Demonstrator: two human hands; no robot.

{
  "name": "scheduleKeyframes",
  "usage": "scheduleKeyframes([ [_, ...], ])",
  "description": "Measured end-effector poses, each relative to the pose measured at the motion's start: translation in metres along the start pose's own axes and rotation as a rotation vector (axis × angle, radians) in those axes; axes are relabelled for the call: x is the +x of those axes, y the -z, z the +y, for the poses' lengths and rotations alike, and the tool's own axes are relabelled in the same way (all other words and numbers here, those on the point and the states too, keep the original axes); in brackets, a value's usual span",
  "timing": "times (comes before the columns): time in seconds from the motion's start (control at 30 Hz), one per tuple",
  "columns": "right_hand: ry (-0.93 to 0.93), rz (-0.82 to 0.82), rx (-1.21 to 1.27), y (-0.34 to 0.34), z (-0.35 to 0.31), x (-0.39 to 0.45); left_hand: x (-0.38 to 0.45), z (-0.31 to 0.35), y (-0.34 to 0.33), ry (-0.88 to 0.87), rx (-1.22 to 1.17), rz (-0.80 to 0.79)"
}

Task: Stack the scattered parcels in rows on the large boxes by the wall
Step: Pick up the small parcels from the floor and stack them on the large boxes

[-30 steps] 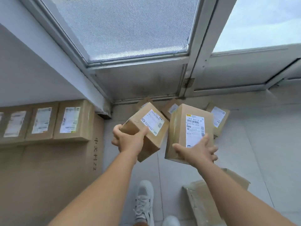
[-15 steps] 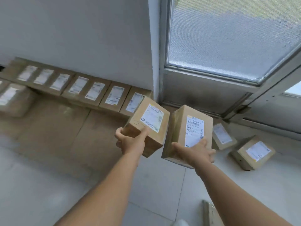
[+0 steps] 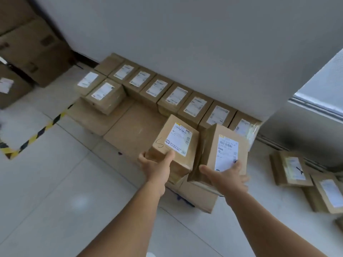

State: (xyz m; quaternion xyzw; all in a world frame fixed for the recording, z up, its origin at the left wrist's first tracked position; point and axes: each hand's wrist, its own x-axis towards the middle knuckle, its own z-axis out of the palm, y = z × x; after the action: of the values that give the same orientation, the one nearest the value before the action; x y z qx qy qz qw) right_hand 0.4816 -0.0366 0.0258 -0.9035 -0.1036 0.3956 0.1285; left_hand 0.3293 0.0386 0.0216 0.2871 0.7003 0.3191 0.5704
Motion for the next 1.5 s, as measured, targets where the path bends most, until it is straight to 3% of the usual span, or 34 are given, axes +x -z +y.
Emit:
scheduleKeyframes([
  [0.23, 0.042, -0.024, -0.063, -0.092, -0.098, -0.054, 0.071, 0.047, 0.104, 0.033, -0.081, 0.058],
  [0.53, 0.07, -0.044, -0.204, -0.158, -0.19, -0.063, 0.151, 0.087, 0.163, 0.087, -0.164, 0.112],
  [0.97, -0.014, -0.054, -0.159, -0.219, -0.31, 0.014, 0.306, 0.153, 0.136, 0.175, -0.114, 0.091],
  [1.27, -0.138, -0.099, -0.195, -0.288, -0.34, 0.065, 0.398, 0.143, 0.12, 0.27, -0.112, 0.054],
  [1.5, -0.189, -0.044, -0.127, -0.335, -0.368, 0.1, 0.459, 0.128, 0.107, 0.341, -0.129, -0.081],
])
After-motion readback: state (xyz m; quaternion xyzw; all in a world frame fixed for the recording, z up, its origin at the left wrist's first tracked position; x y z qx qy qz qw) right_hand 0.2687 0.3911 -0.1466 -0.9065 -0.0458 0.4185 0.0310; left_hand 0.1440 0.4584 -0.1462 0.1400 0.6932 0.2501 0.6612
